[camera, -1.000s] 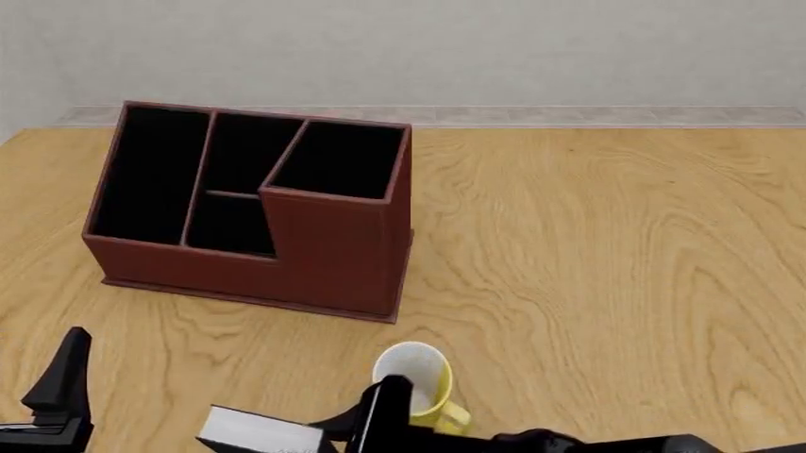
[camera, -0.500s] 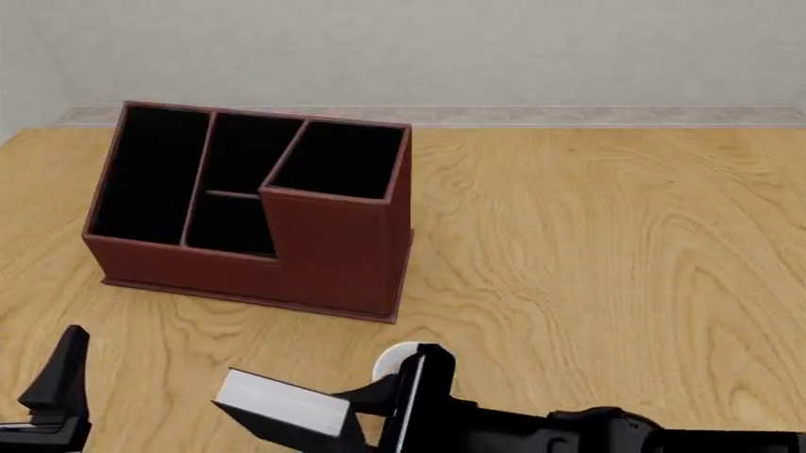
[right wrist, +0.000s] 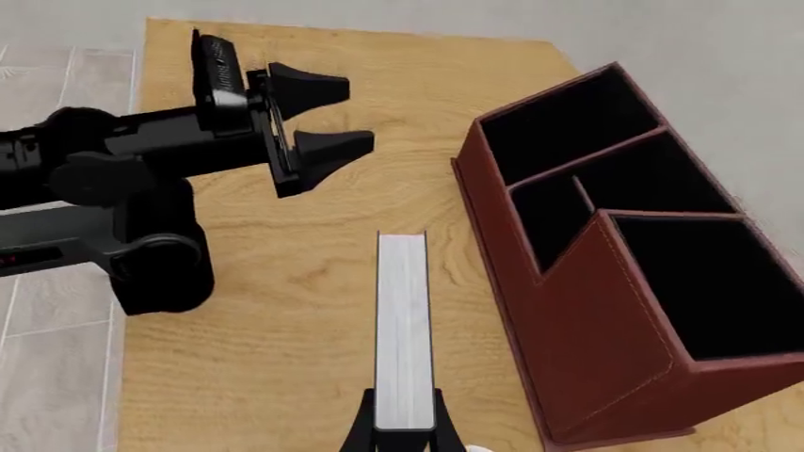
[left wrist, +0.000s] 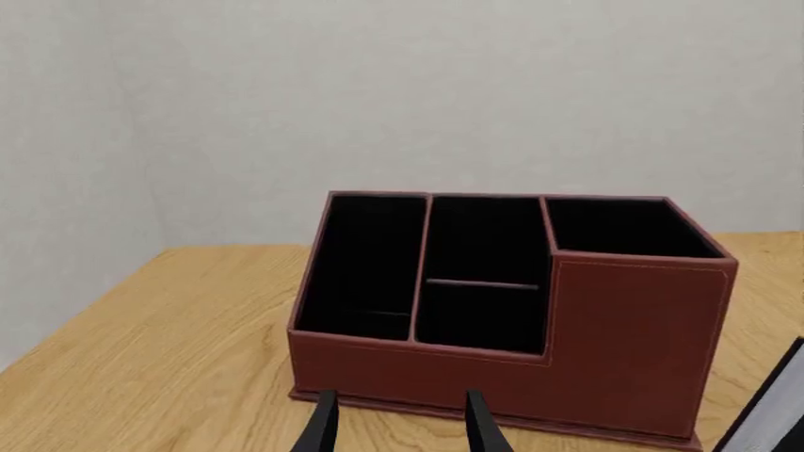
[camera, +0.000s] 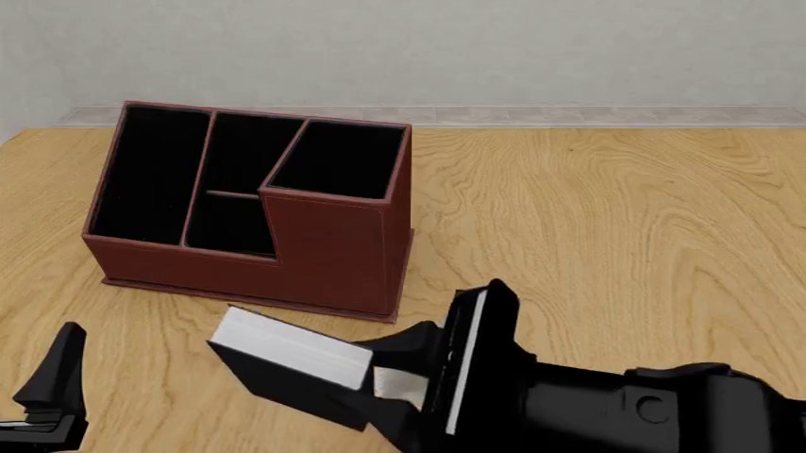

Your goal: Pick up the book and place it in the right compartment of the caddy.

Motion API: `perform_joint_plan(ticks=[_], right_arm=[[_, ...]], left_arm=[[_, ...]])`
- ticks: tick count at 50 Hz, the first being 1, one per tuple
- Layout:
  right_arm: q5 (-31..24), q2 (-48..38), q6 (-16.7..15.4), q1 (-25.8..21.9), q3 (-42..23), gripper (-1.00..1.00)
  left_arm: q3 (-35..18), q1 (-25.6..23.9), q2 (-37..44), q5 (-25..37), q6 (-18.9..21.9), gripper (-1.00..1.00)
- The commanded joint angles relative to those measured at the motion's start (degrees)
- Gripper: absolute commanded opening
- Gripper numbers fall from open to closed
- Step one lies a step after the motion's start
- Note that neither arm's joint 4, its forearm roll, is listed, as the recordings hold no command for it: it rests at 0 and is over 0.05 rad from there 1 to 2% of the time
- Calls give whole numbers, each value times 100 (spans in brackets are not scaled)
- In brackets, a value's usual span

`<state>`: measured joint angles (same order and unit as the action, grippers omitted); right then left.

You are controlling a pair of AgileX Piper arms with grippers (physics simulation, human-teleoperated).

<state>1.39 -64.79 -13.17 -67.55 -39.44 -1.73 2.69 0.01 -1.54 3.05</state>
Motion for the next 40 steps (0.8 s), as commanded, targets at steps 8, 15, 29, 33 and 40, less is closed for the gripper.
perform_joint_plan(ticks=[8, 15, 29, 33, 40], right_arm=[[-1215, 732, -39, 275, -1068, -100], [-1582, 740, -113, 333, -1449, -100], [-2280, 637, -333, 862, -2427, -100], [-2508, 573, -230, 1005, -2801, -100], [-2755, 430, -240, 1204, -3230, -100]], left_arm=[[-22, -33, 0, 8, 5, 100], [-26, -46, 0, 7, 3, 100], [-27, -282, 0, -7, 62, 100], [29, -312, 0, -51, 87, 100], [1, -492, 0, -60, 174, 100]])
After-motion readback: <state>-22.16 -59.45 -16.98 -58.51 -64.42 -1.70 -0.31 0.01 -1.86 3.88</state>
